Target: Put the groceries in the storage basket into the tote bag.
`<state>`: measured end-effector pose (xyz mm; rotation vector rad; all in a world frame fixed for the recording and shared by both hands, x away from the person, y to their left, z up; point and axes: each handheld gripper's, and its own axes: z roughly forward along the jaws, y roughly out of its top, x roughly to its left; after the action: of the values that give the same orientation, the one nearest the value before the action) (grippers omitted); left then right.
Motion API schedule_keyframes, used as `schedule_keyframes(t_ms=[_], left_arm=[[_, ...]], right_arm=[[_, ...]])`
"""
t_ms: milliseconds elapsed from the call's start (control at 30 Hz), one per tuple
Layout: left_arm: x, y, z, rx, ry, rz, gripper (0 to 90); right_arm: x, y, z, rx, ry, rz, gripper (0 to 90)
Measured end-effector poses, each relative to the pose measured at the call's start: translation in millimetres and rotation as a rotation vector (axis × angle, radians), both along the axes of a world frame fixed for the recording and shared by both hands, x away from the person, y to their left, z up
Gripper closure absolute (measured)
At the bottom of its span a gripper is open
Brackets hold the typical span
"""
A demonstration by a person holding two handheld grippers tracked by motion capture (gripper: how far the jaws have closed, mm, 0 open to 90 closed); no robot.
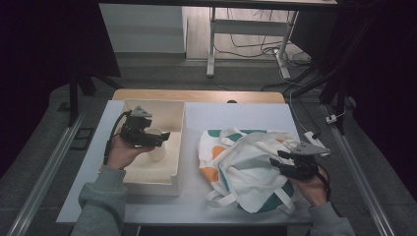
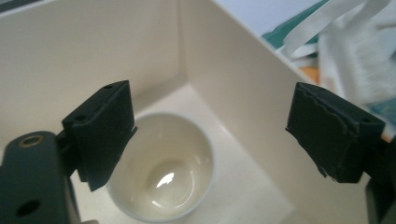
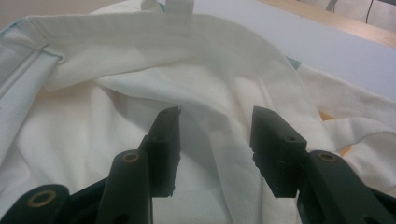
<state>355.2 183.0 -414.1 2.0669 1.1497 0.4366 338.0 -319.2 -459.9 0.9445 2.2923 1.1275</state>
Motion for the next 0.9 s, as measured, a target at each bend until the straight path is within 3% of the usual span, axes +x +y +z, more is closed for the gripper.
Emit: schedule_keyframes(t_ms=[133,333,900], left_arm=[[4.3,0.1,-7.0,0.020,0.032,0.022,8.1],[9.3,-0.1,-14.7,0.067,0.039,0.053,4.9],[22.6,-0.1,-38.6,0.082,0.116,0.091,5.8]], right_arm=[[-0.1,1.1,-0.3,-0.004,0.000,0.004,52.6],[-0.4,0.5,-0.1,-0.002,0.001,0.002,52.6],[0.7,1.8,-3.0,-0.011,0.008,0.005,51.9]])
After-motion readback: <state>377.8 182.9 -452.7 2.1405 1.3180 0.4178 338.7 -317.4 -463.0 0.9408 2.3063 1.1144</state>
